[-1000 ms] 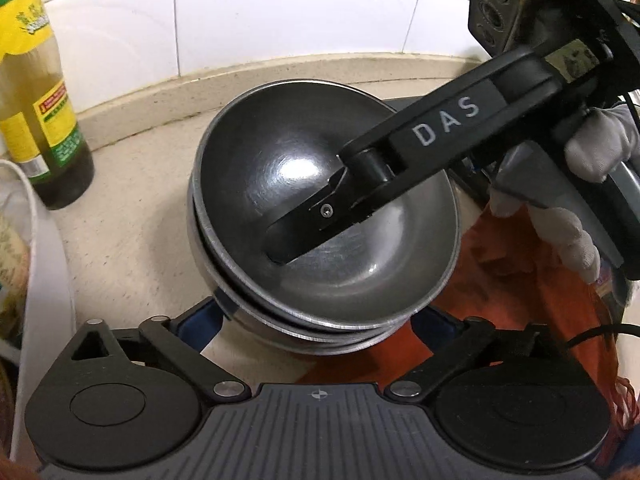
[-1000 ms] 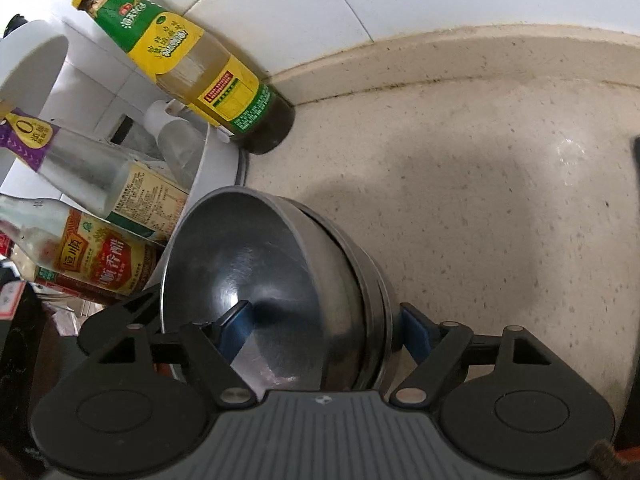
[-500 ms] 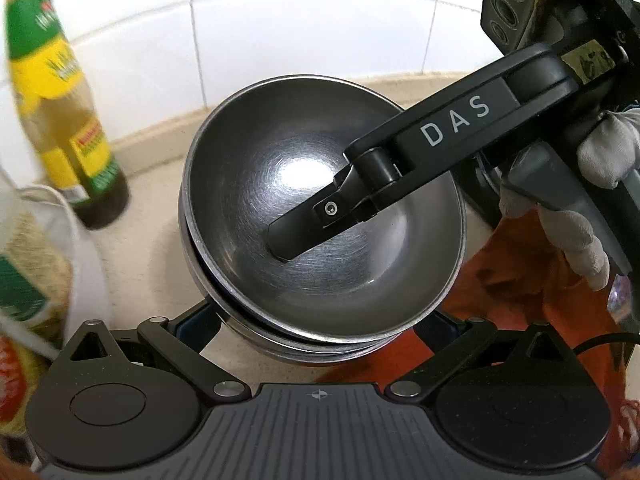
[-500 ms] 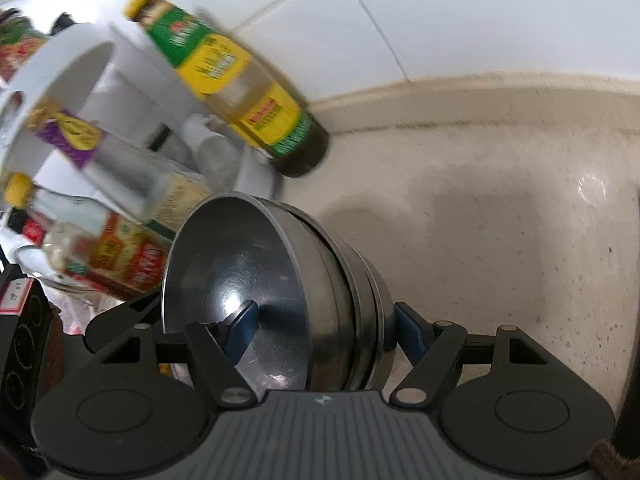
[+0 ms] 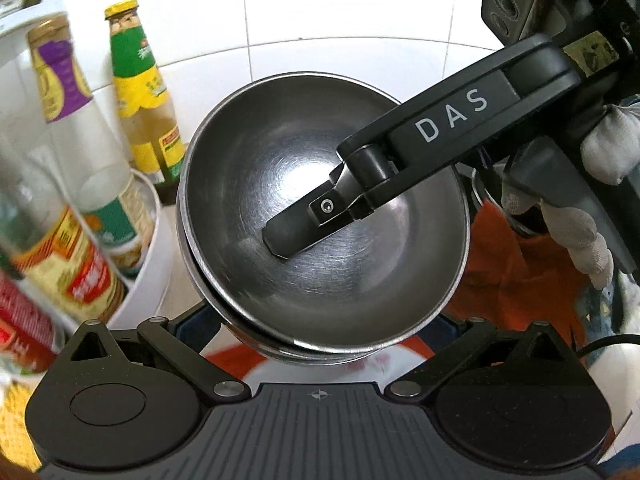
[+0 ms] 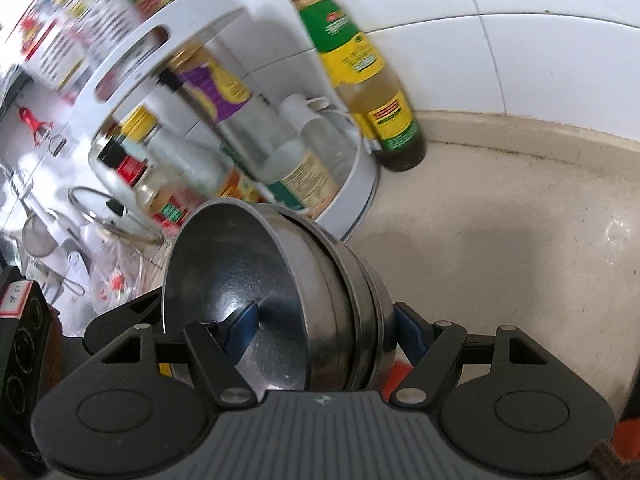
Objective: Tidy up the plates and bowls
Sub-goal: 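Lift the bowl stack with both grippers and carry it toward the plate stack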
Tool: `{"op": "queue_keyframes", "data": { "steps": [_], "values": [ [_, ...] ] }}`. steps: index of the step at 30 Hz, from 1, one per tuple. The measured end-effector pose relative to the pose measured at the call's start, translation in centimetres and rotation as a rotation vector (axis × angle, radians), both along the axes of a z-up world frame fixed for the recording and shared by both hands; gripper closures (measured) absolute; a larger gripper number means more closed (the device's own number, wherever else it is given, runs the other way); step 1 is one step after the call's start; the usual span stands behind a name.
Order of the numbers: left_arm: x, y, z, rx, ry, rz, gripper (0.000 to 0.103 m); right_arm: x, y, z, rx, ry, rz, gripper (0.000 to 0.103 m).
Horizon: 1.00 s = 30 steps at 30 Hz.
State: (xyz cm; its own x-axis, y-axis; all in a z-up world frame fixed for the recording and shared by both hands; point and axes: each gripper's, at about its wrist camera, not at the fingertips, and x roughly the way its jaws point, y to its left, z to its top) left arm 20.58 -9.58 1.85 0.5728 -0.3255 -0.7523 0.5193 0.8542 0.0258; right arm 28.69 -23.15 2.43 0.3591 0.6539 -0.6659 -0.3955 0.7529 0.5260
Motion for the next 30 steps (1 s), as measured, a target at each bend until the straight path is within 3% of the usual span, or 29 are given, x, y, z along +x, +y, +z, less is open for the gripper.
{"op": "queue_keyframes", "data": {
  "steps": [14, 30],
  "values": [
    [-4.5, 2.3, -2.2, -0.019, 0.073, -0.072, 0.001, -6.5, 2.3, -2.0, -0.034, 0.072, -0.063, 0.035],
    [-5.2, 2.9, -5.2, -0.020, 0.140, -0.107, 0.001, -8.8, 2.3, -5.6, -0.033, 0.151, -0.132, 0.035]
  ]
}}
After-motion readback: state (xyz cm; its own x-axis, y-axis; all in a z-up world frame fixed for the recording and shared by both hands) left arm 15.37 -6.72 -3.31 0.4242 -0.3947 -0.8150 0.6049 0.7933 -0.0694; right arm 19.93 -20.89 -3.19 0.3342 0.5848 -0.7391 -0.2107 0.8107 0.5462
